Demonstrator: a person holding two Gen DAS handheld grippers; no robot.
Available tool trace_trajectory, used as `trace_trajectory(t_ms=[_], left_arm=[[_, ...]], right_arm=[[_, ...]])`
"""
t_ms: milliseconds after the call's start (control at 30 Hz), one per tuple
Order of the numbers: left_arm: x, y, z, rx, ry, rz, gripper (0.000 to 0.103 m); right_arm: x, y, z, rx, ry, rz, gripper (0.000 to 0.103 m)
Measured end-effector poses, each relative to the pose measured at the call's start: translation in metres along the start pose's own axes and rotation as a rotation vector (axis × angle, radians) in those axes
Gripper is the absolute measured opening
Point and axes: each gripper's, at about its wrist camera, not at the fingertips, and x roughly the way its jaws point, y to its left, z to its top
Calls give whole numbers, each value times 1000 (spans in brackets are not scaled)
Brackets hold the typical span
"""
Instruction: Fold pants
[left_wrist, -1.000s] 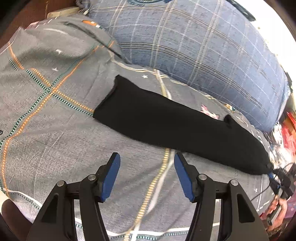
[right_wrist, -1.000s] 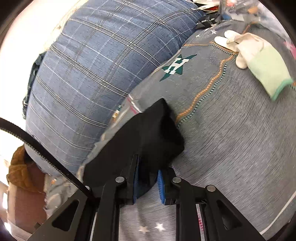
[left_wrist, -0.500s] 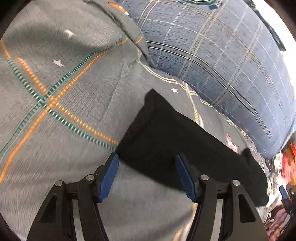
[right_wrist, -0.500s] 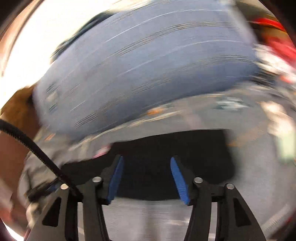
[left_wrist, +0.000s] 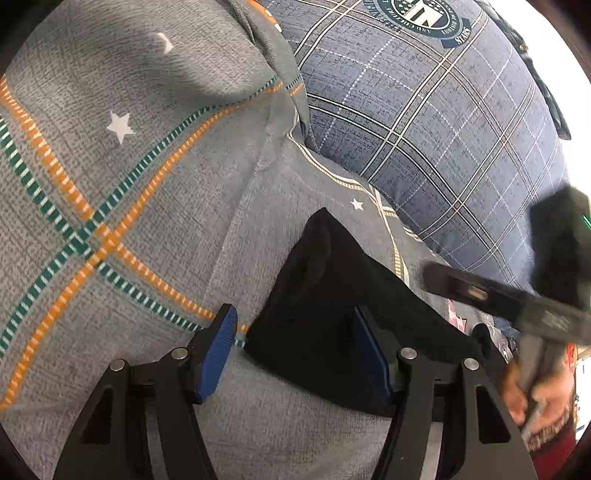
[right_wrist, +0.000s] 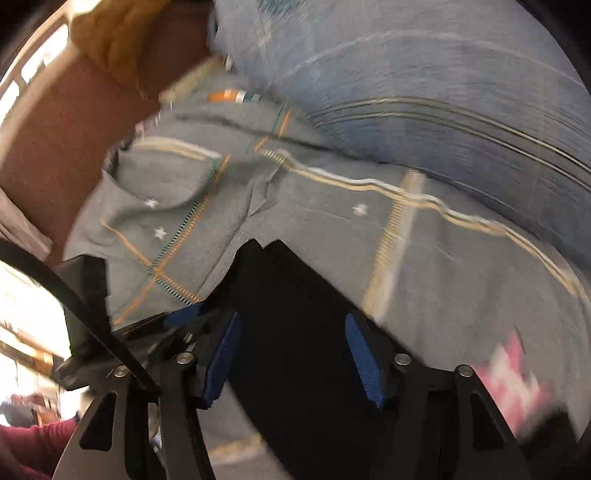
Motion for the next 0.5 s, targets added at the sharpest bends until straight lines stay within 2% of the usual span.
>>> trace_trajectory(t_ms=[133,233,400,433,467,500], left_arm=[[0,3,0,12,-13,-19,63],[1,4,-2,31,-25,-25,63],[4,1,-7,37,-50,-29,64],[4,1,-7,34,-53,-30,64],[3,2,-8,32,-56,-32,64],[2,3,-10,29,-61,-34,63]], right_arm=[[45,8,29,-52,73,7,68],[70,14,37,-79,113,15,71],[85,35,42,-141,144,16,73],[85,39,41,-157,147,4,69],[86,43,40,-170,153,-1,53],[87,46,39,-179,163,-13,41]])
